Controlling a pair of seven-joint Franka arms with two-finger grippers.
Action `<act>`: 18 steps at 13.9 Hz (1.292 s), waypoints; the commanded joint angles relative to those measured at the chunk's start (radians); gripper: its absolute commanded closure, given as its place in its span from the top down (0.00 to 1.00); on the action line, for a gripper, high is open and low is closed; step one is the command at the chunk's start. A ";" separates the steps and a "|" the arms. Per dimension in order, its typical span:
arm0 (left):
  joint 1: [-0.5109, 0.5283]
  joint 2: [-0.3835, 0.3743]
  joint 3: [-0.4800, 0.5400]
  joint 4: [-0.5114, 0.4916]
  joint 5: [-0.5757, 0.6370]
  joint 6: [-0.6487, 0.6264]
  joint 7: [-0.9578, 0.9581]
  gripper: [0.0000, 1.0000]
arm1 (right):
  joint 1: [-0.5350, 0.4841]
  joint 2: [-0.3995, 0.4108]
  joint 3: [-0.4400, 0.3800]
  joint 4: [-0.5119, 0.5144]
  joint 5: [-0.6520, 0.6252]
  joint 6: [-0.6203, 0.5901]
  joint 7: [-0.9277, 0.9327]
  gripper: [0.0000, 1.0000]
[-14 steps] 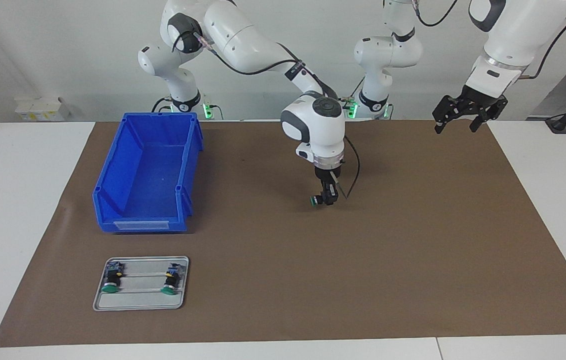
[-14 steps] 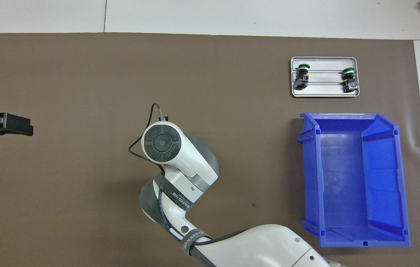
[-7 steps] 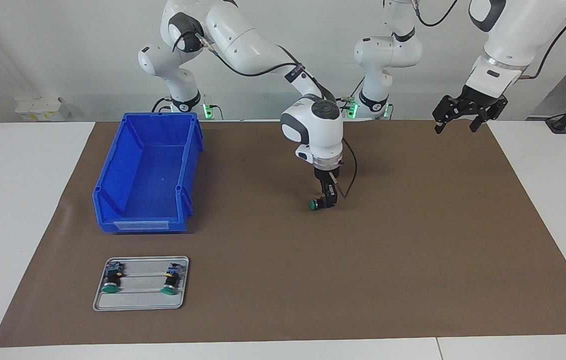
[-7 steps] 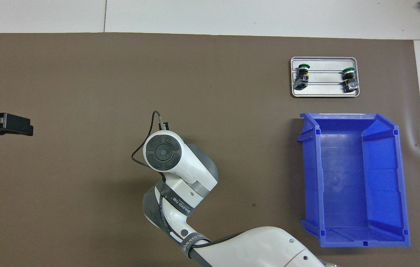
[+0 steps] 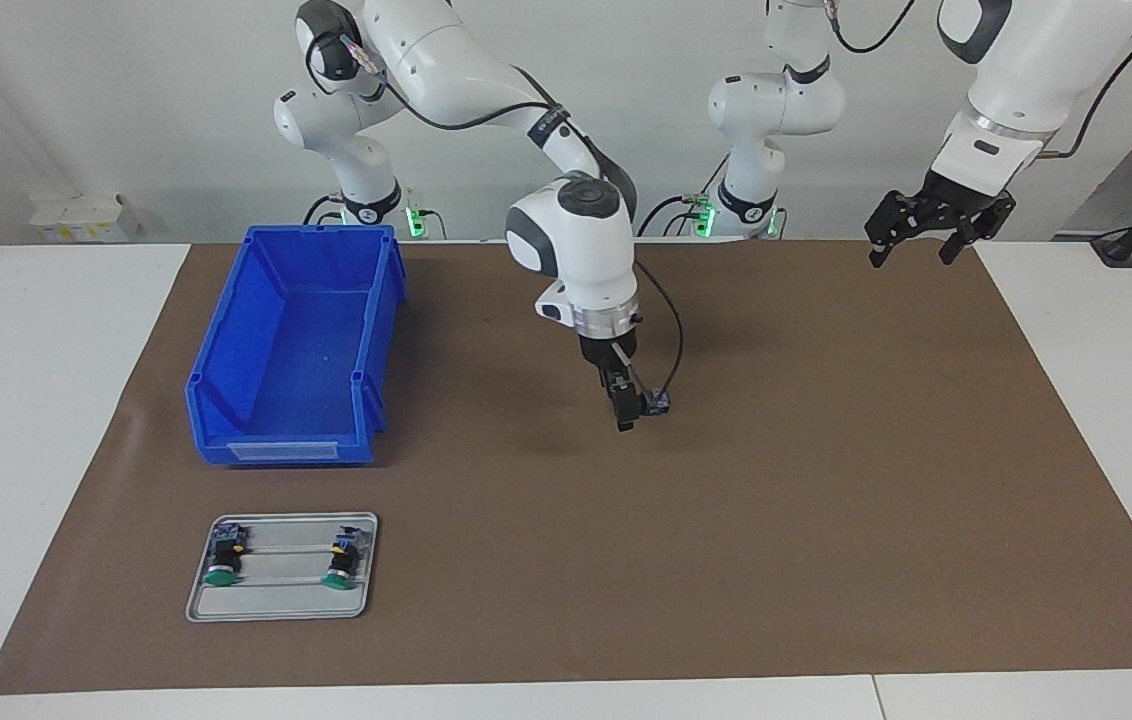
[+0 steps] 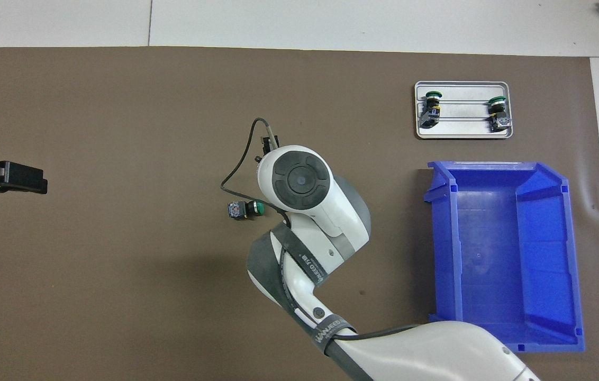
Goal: Place and press button with both arms
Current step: 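Carry the green button with the right gripper toward the table center, then set the button down and withdraw the right gripper toward the bin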
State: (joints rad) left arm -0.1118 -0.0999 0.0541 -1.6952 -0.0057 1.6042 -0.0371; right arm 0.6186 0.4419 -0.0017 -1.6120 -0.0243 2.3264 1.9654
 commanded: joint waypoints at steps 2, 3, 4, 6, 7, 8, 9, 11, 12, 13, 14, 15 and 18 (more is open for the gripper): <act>0.003 -0.023 0.000 -0.018 0.004 -0.007 0.002 1.00 | -0.098 -0.198 0.008 -0.228 -0.005 0.002 -0.254 1.00; 0.003 -0.023 0.000 -0.018 0.004 -0.007 0.002 1.00 | -0.117 -0.222 0.008 -0.244 -0.005 -0.018 -0.308 1.00; 0.003 -0.023 0.000 -0.018 0.004 -0.007 0.002 1.00 | -0.138 -0.241 0.006 -0.247 -0.005 -0.050 -0.372 1.00; 0.003 -0.023 -0.002 -0.017 0.004 -0.004 -0.004 1.00 | -0.209 -0.278 0.008 -0.249 -0.005 -0.125 -0.538 1.00; -0.011 -0.021 -0.003 -0.015 0.004 0.005 0.005 1.00 | -0.256 -0.299 0.008 -0.250 -0.002 -0.154 -0.633 1.00; -0.014 -0.021 -0.011 -0.017 0.004 0.000 -0.004 1.00 | -0.298 -0.324 0.008 -0.252 0.007 -0.177 -0.719 1.00; -0.020 -0.023 -0.013 -0.018 0.004 -0.007 -0.003 1.00 | -0.334 -0.345 0.008 -0.252 0.009 -0.197 -0.800 1.00; -0.046 -0.023 -0.016 -0.018 0.003 -0.003 -0.004 1.00 | -0.382 -0.380 0.006 -0.249 0.009 -0.251 -0.967 1.00; -0.066 -0.023 -0.016 -0.018 0.003 0.013 0.011 1.00 | -0.414 -0.394 0.006 -0.244 0.009 -0.262 -1.049 1.00; -0.074 -0.023 -0.019 -0.024 -0.003 0.037 0.023 1.00 | -0.445 -0.408 0.006 -0.244 0.009 -0.265 -1.138 1.00; -0.089 -0.029 -0.025 -0.052 -0.010 0.083 0.084 1.00 | -0.470 -0.425 0.003 -0.241 0.009 -0.283 -1.219 1.00; -0.110 -0.044 -0.025 -0.093 -0.011 0.144 0.157 1.00 | -0.496 -0.440 0.002 -0.233 0.009 -0.315 -1.297 1.00; -0.156 -0.061 -0.026 -0.179 -0.124 0.313 0.328 1.00 | -0.551 -0.462 -0.003 -0.171 0.009 -0.419 -1.468 1.00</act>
State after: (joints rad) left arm -0.2360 -0.1114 0.0159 -1.7837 -0.0720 1.8208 0.1840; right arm 0.0975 -0.0004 -0.0097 -1.8142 -0.0223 1.9708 0.5973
